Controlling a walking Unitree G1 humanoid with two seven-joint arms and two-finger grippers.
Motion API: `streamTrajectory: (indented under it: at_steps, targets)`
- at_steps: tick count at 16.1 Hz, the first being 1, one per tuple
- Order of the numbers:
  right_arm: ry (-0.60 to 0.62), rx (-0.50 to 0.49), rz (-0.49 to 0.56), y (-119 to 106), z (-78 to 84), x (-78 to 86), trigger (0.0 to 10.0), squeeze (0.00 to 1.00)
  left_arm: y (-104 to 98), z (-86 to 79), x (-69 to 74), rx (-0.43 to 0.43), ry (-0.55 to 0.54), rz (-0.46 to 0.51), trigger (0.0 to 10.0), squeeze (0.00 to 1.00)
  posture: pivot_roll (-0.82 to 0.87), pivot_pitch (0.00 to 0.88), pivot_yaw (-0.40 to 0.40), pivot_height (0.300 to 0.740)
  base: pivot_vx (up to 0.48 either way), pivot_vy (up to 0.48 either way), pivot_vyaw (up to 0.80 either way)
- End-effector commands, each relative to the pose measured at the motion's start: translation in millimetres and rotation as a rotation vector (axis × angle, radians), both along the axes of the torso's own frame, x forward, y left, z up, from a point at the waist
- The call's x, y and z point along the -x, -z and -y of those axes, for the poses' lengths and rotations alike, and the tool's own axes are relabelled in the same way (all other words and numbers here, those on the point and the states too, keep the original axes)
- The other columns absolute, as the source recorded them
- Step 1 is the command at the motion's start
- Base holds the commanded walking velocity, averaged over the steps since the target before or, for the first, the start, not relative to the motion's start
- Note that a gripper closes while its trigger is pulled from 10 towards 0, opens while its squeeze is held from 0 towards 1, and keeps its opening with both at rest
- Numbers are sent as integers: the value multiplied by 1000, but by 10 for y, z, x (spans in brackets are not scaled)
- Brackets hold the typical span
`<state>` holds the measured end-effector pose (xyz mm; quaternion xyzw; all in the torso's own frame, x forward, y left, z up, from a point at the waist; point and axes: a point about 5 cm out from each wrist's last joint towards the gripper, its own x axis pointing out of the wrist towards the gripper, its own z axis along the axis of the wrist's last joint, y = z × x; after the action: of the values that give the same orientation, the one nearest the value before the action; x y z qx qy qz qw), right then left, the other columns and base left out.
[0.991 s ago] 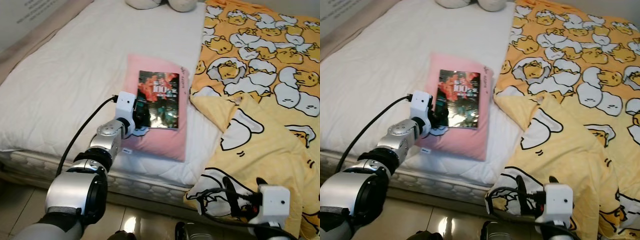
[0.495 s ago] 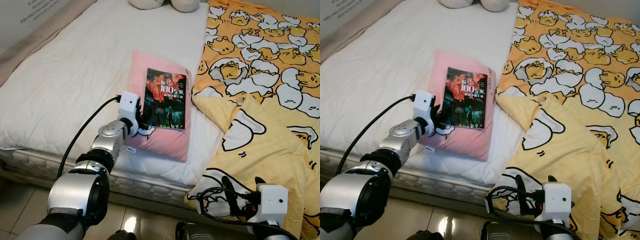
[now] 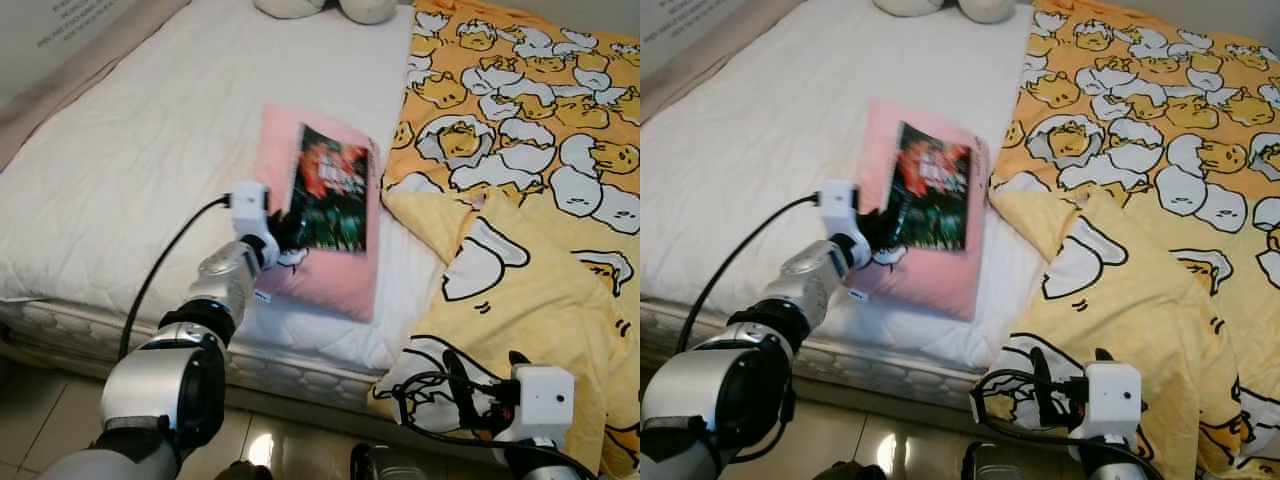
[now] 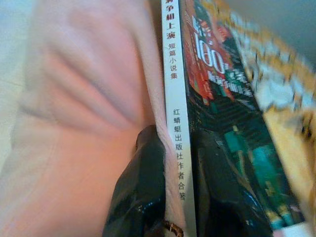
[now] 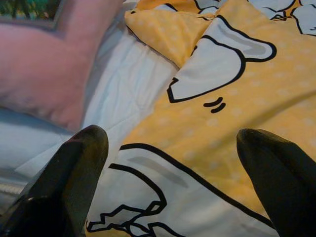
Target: Clean up the room
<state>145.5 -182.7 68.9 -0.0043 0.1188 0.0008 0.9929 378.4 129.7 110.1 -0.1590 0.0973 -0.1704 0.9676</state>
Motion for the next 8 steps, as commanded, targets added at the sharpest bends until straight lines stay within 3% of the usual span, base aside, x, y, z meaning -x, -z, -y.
streamTrajectory:
  at_steps: [1,2,3,4,5,6,7,8]
  targets:
    - [16,7,-8,24,56,0,10000,0,-221,-41,-90,-15,-2,96,0,0,-258,96,2,740,0,0,0]
    - [16,7,-6,24,59,-13,10000,0,-267,-43,-100,-66,18,131,0,0,-258,96,2,740,0,0,0]
    - [10,5,-3,39,51,-50,10000,0,-202,-17,-72,-193,66,124,0,0,-240,85,2,740,0,0,0]
    - [8,4,-3,46,46,-62,10000,0,-151,-7,-54,-234,81,106,0,0,-240,85,2,740,0,0,0]
    - [-2,2,-4,58,29,-85,10000,0,4,18,-1,-346,99,38,3843,0,-234,79,0,740,0,0,0]
    - [-8,0,-5,70,17,-104,10000,0,126,30,45,-400,98,-22,10000,0,-230,74,-3,740,0,0,0]
    - [-13,-1,-5,76,9,-115,10000,0,193,17,72,-426,82,-54,10000,0,-231,71,-2,740,0,0,0]
    - [-14,0,-6,80,11,-114,10000,0,221,-11,82,-446,65,-68,10000,1000,-233,70,-3,740,0,0,0]
